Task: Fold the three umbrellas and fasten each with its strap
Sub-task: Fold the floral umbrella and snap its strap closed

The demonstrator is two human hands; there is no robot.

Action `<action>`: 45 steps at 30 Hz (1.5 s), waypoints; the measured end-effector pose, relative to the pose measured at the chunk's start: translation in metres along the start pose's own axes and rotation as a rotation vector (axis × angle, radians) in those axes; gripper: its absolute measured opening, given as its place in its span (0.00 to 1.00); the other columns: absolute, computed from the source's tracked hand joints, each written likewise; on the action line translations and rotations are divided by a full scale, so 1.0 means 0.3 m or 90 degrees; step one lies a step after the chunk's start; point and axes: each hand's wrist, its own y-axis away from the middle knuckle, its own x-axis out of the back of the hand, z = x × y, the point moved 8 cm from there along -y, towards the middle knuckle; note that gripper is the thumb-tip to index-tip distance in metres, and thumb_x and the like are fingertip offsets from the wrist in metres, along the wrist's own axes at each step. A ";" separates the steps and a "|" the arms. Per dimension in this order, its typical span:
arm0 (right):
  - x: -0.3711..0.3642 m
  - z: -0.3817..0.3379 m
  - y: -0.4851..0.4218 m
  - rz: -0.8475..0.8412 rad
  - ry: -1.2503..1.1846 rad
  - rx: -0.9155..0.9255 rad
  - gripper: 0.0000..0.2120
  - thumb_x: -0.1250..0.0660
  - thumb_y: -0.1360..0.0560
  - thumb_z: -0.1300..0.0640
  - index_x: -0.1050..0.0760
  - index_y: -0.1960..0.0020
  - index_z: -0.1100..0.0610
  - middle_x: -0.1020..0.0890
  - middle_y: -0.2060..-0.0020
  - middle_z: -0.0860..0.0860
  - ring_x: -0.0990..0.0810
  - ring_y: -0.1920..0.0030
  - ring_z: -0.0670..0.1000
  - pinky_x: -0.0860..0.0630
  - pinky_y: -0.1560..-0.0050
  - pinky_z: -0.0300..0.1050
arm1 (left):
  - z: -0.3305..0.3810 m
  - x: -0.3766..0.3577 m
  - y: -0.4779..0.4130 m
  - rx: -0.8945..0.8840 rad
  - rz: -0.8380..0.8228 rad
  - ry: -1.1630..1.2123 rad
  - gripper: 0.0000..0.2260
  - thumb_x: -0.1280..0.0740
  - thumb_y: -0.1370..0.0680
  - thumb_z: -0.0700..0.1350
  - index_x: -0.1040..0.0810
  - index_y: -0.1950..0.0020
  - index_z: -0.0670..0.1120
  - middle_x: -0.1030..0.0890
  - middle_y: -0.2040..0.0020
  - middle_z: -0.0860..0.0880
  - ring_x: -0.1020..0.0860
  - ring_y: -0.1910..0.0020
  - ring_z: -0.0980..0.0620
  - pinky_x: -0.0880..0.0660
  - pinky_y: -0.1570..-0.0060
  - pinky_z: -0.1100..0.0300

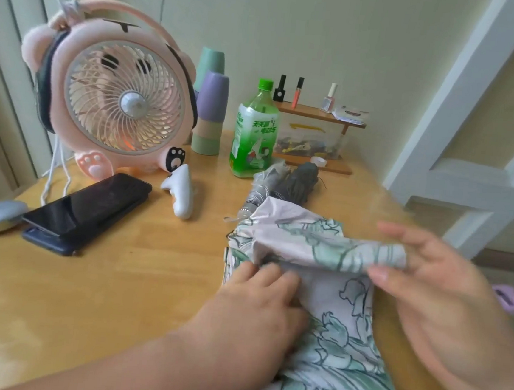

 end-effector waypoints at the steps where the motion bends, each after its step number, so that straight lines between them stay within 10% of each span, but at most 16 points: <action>1: 0.014 0.039 0.043 0.021 -0.024 -0.028 0.23 0.23 0.39 0.63 0.17 0.44 0.60 0.13 0.57 0.62 0.13 0.54 0.57 0.17 0.55 0.42 | 0.012 -0.019 0.018 -0.022 -0.061 0.008 0.16 0.43 0.28 0.51 0.19 0.46 0.56 0.25 0.49 0.53 0.25 0.51 0.48 0.27 0.49 0.52; 6: 0.084 0.211 0.142 0.118 0.010 -0.165 0.22 0.29 0.36 0.66 0.22 0.42 0.62 0.14 0.57 0.66 0.13 0.59 0.58 0.19 0.57 0.51 | -0.025 0.055 0.113 -0.009 -0.158 0.168 0.14 0.39 0.18 0.55 0.23 0.33 0.56 0.29 0.31 0.62 0.30 0.34 0.63 0.32 0.34 0.64; 12: 0.092 0.241 0.163 0.181 0.057 -0.120 0.10 0.33 0.24 0.69 0.19 0.47 0.59 0.13 0.61 0.57 0.17 0.61 0.47 0.25 0.52 0.46 | -0.228 0.168 0.206 0.442 0.193 0.434 0.12 0.24 0.29 0.59 0.20 0.61 0.52 0.19 0.67 0.61 0.24 0.71 0.60 0.33 0.73 0.68; 18: 0.106 0.247 0.180 0.196 0.045 -0.083 0.10 0.36 0.22 0.70 0.20 0.47 0.59 0.12 0.57 0.56 0.15 0.57 0.46 0.21 0.55 0.33 | -0.183 0.029 0.158 0.563 0.083 1.058 0.12 0.25 0.26 0.51 0.22 0.56 0.43 0.25 0.68 0.45 0.35 0.77 0.50 0.41 0.78 0.64; 29: 0.136 0.225 0.177 0.202 0.239 -0.062 0.07 0.26 0.24 0.62 0.20 0.49 0.53 0.15 0.64 0.60 0.20 0.64 0.64 0.25 0.57 0.47 | -0.159 -0.049 0.185 0.596 -0.038 0.911 0.13 0.26 0.23 0.45 0.23 0.65 0.44 0.23 0.72 0.45 0.32 0.79 0.51 0.38 0.79 0.63; 37: 0.097 0.213 0.189 0.121 0.467 -0.033 0.11 0.28 0.24 0.66 0.20 0.55 0.50 0.28 0.77 0.45 0.30 0.73 0.44 0.34 0.70 0.32 | -0.190 -0.034 0.189 0.494 -0.094 0.514 0.16 0.29 0.22 0.53 0.25 0.65 0.45 0.27 0.74 0.52 0.34 0.76 0.53 0.36 0.72 0.61; 45: 0.109 0.226 0.195 0.129 0.478 -0.026 0.15 0.28 0.25 0.65 0.16 0.54 0.44 0.27 0.72 0.48 0.27 0.68 0.45 0.33 0.69 0.31 | -0.115 -0.059 0.165 0.417 -0.133 0.957 0.02 0.31 0.21 0.37 0.23 0.52 0.39 0.34 0.75 0.44 0.41 0.83 0.53 0.51 0.78 0.66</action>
